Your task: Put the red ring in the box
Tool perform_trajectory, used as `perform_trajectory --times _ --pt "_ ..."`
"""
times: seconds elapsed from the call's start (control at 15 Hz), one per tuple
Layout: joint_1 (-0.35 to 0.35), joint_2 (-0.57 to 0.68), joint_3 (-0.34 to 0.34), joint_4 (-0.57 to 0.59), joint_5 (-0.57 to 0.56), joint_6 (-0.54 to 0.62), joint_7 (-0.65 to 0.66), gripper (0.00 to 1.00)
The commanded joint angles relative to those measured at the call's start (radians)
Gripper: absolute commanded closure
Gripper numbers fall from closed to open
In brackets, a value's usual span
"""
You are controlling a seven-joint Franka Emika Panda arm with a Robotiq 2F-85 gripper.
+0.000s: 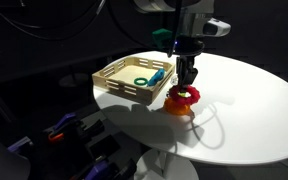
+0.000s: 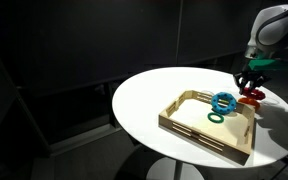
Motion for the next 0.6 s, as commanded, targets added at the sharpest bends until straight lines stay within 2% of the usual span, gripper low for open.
perform_trajectory --times 0.0,0.53 --pt "0.01 -0.074 0.015 0.0 0.04 -0.067 -0.006 0.89" --pt "0.035 -0.148 0.081 0.007 0.126 -0.139 -0.014 0.89"
